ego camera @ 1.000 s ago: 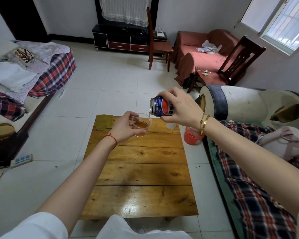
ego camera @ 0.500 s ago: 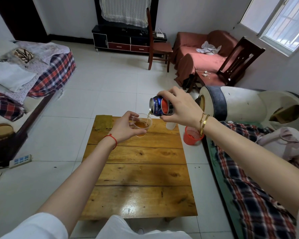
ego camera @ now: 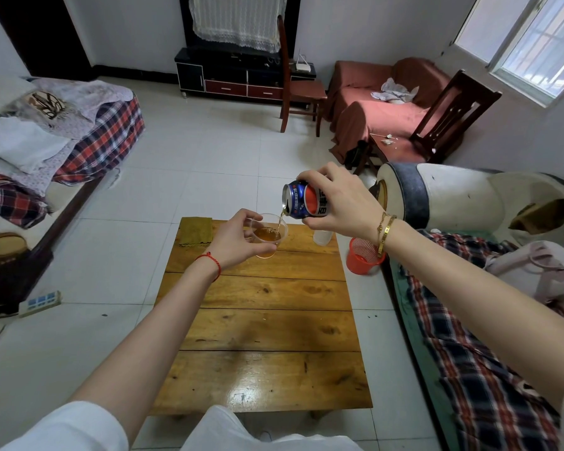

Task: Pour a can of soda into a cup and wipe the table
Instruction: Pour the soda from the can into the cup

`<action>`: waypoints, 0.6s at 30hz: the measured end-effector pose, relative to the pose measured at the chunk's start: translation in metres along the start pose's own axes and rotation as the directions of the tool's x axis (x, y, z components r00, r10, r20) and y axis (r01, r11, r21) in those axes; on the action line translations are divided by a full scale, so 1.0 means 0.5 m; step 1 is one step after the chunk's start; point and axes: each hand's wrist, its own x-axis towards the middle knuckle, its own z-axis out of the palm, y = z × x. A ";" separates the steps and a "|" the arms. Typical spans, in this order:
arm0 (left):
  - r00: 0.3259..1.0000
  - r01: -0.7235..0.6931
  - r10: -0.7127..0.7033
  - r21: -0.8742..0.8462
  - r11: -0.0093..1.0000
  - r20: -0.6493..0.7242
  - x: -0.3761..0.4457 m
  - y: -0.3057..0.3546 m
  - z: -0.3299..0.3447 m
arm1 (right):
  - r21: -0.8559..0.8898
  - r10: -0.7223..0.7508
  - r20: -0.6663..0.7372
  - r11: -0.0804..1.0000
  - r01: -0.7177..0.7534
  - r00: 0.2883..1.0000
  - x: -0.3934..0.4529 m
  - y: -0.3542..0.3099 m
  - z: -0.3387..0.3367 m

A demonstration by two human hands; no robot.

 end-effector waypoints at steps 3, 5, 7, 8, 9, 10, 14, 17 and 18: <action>1.000 0.000 0.000 -0.005 1.000 0.000 0.000 0.001 0.000 | -0.005 0.000 0.002 1.000 0.000 1.000 0.000 0.001 0.001; 1.000 0.002 -0.002 -0.004 1.000 -0.001 0.000 0.001 0.001 | -0.006 0.001 0.001 1.000 -0.001 1.000 0.000 0.002 0.001; 1.000 0.004 -0.004 -0.001 1.000 0.000 0.001 0.001 0.001 | -0.008 0.001 0.000 1.000 -0.001 1.000 0.000 0.004 0.001; 1.000 0.004 -0.004 0.004 1.000 0.001 0.002 0.001 0.002 | -0.007 0.000 -0.002 1.000 0.000 1.000 0.000 0.004 0.002; 1.000 0.005 -0.005 0.010 1.000 0.000 0.002 0.001 0.003 | -0.005 0.000 -0.004 1.000 0.000 1.000 0.000 0.005 0.002; 1.000 0.006 -0.006 0.014 1.000 0.000 0.003 0.001 0.003 | -0.004 0.000 -0.006 1.000 0.000 1.000 0.001 0.005 0.002; 1.000 0.011 -0.011 0.025 1.000 -0.002 0.004 0.000 0.006 | -0.006 -0.001 -0.006 1.000 0.001 1.000 0.002 0.007 0.004; 1.000 0.014 -0.014 0.025 1.000 -0.004 0.006 -0.002 0.008 | -0.008 -0.004 -0.003 1.000 0.004 1.000 0.003 0.009 0.006; 1.000 0.015 -0.015 0.023 1.000 -0.005 0.006 -0.002 0.008 | -0.008 -0.005 -0.004 1.000 0.005 1.000 0.003 0.010 0.006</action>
